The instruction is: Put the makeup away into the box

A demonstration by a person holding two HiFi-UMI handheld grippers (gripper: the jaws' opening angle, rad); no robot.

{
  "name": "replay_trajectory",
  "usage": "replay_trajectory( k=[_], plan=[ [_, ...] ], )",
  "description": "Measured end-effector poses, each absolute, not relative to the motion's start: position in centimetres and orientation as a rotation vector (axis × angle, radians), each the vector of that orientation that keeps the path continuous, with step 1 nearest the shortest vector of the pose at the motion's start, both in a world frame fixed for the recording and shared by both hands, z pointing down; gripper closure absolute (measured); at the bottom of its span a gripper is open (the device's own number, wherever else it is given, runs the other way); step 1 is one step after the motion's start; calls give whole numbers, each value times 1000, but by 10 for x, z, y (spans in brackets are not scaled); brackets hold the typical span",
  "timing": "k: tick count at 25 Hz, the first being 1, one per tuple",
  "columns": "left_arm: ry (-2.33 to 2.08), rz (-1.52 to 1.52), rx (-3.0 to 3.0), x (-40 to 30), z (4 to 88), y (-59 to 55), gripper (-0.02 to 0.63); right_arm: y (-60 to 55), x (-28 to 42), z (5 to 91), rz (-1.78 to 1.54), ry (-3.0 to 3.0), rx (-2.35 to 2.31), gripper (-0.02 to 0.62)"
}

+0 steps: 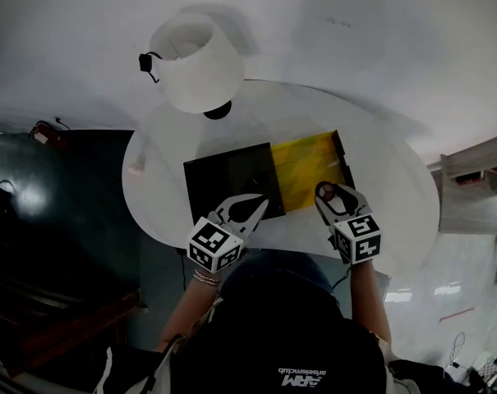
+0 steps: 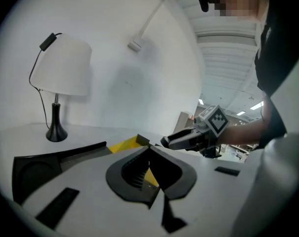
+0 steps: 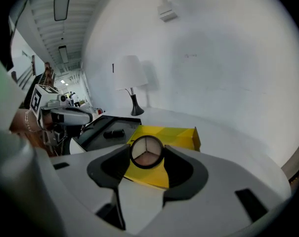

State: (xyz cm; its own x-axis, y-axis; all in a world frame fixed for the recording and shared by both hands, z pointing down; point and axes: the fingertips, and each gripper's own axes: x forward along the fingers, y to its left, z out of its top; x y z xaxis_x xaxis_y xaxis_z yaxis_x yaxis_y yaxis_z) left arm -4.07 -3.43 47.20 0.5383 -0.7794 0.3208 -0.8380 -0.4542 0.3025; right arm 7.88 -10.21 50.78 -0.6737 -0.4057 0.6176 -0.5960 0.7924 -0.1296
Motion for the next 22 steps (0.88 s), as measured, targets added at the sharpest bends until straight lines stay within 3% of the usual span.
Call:
replay_trajectory(
  k=[22],
  plan=[
    [-1701, 249, 2100, -98, 474, -43, 588, -132, 40, 512, 376, -2437, 486, 365]
  ],
)
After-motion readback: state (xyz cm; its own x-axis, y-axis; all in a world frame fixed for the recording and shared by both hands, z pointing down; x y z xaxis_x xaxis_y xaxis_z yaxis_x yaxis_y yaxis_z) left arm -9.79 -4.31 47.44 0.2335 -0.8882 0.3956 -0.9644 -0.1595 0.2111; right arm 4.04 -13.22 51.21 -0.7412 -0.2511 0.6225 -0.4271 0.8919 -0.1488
